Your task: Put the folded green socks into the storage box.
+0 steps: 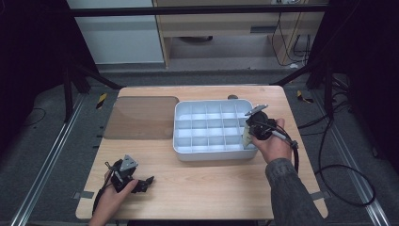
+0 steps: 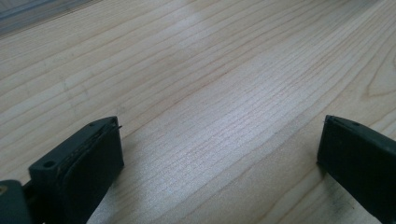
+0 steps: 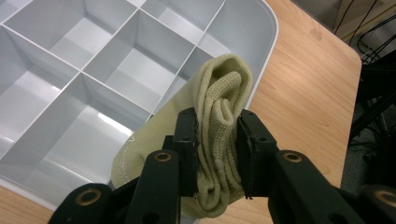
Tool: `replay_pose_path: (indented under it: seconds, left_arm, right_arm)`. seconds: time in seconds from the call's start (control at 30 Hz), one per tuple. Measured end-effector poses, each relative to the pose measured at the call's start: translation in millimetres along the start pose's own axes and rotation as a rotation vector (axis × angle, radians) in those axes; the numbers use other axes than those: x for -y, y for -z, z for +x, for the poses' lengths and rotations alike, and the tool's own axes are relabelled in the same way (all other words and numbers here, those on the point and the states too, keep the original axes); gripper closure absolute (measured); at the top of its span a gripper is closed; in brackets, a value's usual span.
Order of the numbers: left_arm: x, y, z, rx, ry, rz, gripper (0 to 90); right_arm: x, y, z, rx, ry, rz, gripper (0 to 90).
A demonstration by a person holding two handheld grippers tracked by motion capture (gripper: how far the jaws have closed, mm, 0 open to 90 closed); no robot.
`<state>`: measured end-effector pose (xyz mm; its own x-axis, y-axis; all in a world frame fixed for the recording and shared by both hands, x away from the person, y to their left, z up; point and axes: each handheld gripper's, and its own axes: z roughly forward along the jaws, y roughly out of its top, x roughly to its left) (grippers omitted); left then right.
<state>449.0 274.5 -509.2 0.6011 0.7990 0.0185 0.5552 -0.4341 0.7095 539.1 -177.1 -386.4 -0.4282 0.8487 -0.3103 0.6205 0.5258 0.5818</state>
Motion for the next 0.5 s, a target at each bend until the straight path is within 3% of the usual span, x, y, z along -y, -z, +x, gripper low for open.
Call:
replay_pose_path:
  seconds: [0.27,0.5]
  left_arm:
    - [0.0,0.2,-0.2,-0.002,-0.003,0.001,0.0]
    - [0.0,0.2,-0.6,0.000,0.000,0.001,0.0]
  right_arm:
    - [4.4,-1.1,6.3,0.027,0.054,0.022,71.5]
    - [17.7,-13.2,16.4,-0.015,0.059,0.043,71.5]
